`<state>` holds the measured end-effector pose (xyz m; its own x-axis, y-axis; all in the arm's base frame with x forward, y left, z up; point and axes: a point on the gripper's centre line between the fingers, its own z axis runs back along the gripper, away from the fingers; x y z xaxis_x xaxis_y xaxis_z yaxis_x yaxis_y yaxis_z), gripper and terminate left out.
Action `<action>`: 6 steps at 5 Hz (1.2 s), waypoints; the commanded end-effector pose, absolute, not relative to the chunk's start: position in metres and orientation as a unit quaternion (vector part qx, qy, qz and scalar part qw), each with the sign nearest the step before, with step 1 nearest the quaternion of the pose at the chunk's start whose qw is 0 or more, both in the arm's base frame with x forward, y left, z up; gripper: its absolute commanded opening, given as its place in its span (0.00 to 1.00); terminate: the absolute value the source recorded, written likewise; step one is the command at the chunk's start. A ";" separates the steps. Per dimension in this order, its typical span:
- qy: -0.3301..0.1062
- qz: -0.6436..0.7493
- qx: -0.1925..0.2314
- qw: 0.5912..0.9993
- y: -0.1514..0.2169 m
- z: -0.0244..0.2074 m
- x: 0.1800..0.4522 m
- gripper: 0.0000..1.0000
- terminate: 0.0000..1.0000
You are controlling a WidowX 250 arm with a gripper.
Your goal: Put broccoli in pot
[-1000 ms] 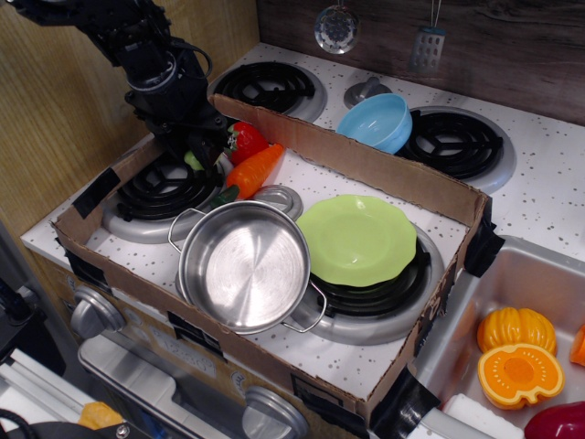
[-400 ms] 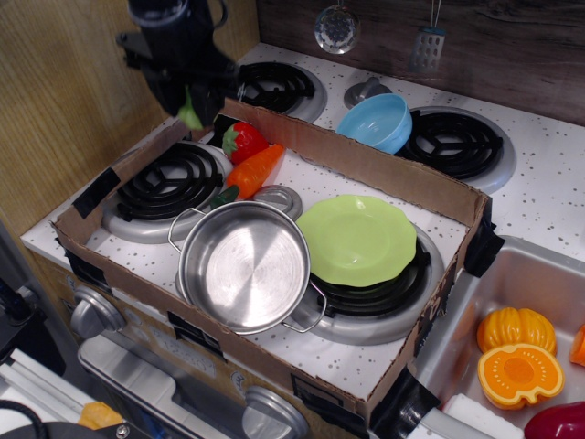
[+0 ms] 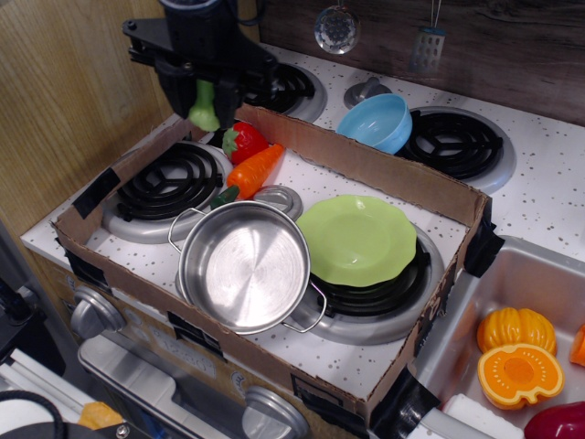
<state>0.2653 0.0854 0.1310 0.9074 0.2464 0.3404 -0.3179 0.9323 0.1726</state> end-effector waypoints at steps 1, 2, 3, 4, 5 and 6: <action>-0.185 0.196 0.134 0.954 0.051 0.141 0.244 0.00 0.00; -0.189 0.207 0.137 0.950 0.040 0.130 0.232 0.00 0.00; -0.192 0.221 0.128 0.948 0.033 0.117 0.228 0.00 0.00; -0.192 0.232 0.117 0.946 0.032 0.105 0.225 0.00 0.00; -0.191 0.229 0.098 0.949 0.032 0.095 0.224 0.00 0.00; -0.187 0.225 0.071 0.954 0.034 0.084 0.225 1.00 0.00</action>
<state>0.2195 0.0373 0.0793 0.8338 0.4075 0.3724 -0.4578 0.8874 0.0538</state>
